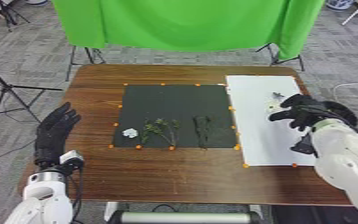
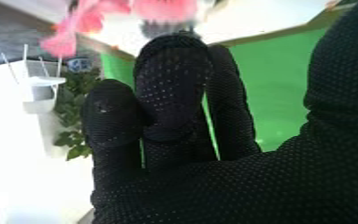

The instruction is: Arrange flowers

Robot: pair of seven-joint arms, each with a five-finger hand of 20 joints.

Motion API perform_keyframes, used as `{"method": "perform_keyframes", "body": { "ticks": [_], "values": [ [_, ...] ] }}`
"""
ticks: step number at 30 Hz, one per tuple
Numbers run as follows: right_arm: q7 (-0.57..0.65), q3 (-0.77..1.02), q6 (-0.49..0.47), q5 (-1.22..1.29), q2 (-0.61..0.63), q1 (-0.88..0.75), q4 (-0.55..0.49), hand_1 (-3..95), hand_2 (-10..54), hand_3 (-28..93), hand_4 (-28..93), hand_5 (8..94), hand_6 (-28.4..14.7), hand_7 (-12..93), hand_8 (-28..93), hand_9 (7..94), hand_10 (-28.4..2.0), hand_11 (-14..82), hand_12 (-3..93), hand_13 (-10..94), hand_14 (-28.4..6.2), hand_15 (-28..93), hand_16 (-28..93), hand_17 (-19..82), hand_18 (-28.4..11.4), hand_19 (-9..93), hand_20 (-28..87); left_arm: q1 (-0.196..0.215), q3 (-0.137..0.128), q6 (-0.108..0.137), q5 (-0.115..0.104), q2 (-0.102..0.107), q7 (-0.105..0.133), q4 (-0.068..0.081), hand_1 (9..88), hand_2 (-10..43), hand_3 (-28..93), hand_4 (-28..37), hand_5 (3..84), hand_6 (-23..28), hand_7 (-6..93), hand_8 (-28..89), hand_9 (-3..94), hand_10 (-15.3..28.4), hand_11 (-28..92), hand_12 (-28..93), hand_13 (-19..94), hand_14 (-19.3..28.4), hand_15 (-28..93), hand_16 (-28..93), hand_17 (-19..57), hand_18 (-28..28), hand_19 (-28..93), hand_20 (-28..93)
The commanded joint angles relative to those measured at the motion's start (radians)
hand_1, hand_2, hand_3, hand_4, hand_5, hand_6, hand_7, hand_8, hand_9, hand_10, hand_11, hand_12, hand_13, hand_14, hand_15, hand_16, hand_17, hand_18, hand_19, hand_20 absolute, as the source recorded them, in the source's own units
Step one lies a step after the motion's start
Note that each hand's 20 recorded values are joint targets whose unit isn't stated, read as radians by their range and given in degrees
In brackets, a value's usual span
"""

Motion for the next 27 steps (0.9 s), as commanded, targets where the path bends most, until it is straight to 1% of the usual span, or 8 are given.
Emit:
{"method": "perform_keyframes", "body": {
  "ticks": [1, 5, 9, 16, 20, 23, 25, 27],
  "values": [
    [0.009, -0.029, 0.004, -0.021, 0.010, 0.043, 0.021, 26.0, -9.5, 66, -14, 50.7, 0.1, 12, -8, 56.8, -15.7, 7.6, 15.9, 86, -5.3, 59, 25, 58, -16.1, 93, 48, 0.011, 0.000, 0.005, 0.007, -0.008, -0.004, -0.007, 43.4, -9.5, 60, -25.6, 43.4, -2.1, 21.2, -12, 42.3, 10.0, 20, 9, 38, 13.2, 22, -2, 11.6, 8.5, 3, 20],
    [0.020, -0.076, 0.001, -0.018, 0.007, 0.073, 0.077, 26.3, -9.5, 67, -15, 50.7, 0.3, 12, -8, 56.8, -15.5, 7.6, 16.0, 86, -5.3, 59, 25, 58, -16.1, 93, 48, 0.017, -0.004, 0.003, 0.008, -0.008, -0.011, -0.012, 43.4, -9.5, 60, -25.3, 43.5, -2.0, 21.1, -12, 42.4, 10.0, 20, 9, 38, 13.2, 22, -2, 11.6, 8.5, 3, 20],
    [0.036, -0.080, 0.003, -0.027, 0.001, 0.054, 0.099, 26.9, -9.5, 67, -15, 51.0, 0.5, 12, -8, 57.4, -15.4, 7.8, 16.1, 86, -5.3, 60, 25, 58, -16.0, 93, 48, 0.016, -0.007, -0.002, 0.010, -0.012, -0.018, -0.010, 43.4, -9.5, 60, -25.2, 43.5, -2.1, 21.1, -12, 42.4, 10.1, 20, 9, 38, 13.3, 22, -2, 11.6, 8.5, 3, 20],
    [0.057, -0.096, 0.015, -0.028, 0.002, 0.042, 0.101, 31.7, -9.5, 68, -15, 54.5, 0.8, 14, -9, 60.3, -14.6, 9.3, 16.3, 86, -5.1, 60, 25, 59, -15.7, 93, 48, 0.019, -0.010, 0.000, 0.002, -0.012, -0.010, -0.010, 43.0, -9.5, 60, -24.9, 43.8, -2.0, 21.0, -12, 42.3, 10.1, 20, 9, 38, 13.4, 22, -2, 11.6, 8.5, 3, 20],
    [0.038, -0.143, 0.127, -0.056, 0.006, 0.050, 0.106, 39.5, -9.5, 69, -16, 59.6, 1.6, 17, -10, 66.2, -13.2, 12.7, 16.2, 88, -4.2, 60, 25, 61, -14.9, 93, 49, 0.016, -0.011, 0.001, 0.001, -0.011, -0.005, -0.008, 42.8, -9.5, 60, -24.7, 43.9, -1.9, 20.6, -11, 42.5, 10.1, 20, 9, 38, 13.4, 22, -2, 11.6, 8.5, 3, 20],
    [0.005, -0.174, 0.232, -0.069, 0.009, 0.053, 0.105, 48.0, -9.5, 66, -19, 65.9, 1.1, 20, -1, 72.9, -12.8, 15.4, 16.6, 91, -3.0, 61, 26, 63, -14.2, 93, 52, 0.012, -0.009, 0.003, 0.000, -0.010, -0.003, -0.007, 42.6, -9.5, 60, -24.4, 44.1, -1.9, 20.6, -11, 42.4, 10.1, 20, 9, 38, 13.4, 22, -2, 11.6, 8.5, 3, 20],
    [-0.016, -0.194, 0.297, -0.076, 0.012, 0.061, 0.099, 51.9, -9.5, 63, -19, 69.9, 0.9, 21, 2, 76.3, -11.8, 15.0, 18.9, 92, -2.6, 61, 26, 64, -14.0, 93, 53, 0.012, -0.008, 0.003, -0.001, -0.009, -0.002, -0.007, 42.5, -9.5, 61, -24.3, 44.1, -1.8, 20.6, -11, 42.4, 10.1, 20, 9, 38, 13.4, 22, -2, 11.6, 8.5, 3, 20],
    [-0.035, -0.202, 0.348, -0.097, 0.013, 0.070, 0.082, 55.8, -9.3, 63, -19, 76.2, 1.2, 24, 5, 82.3, -11.5, 11.2, 24.9, 92, -2.0, 61, 27, 66, -13.6, 93, 54, 0.012, -0.009, 0.004, -0.002, -0.008, 0.000, -0.008, 42.3, -9.5, 61, -24.2, 44.2, -1.9, 20.5, -11, 42.5, 10.2, 20, 9, 38, 13.4, 22, -2, 11.6, 8.5, 3, 20]
  ]
}}
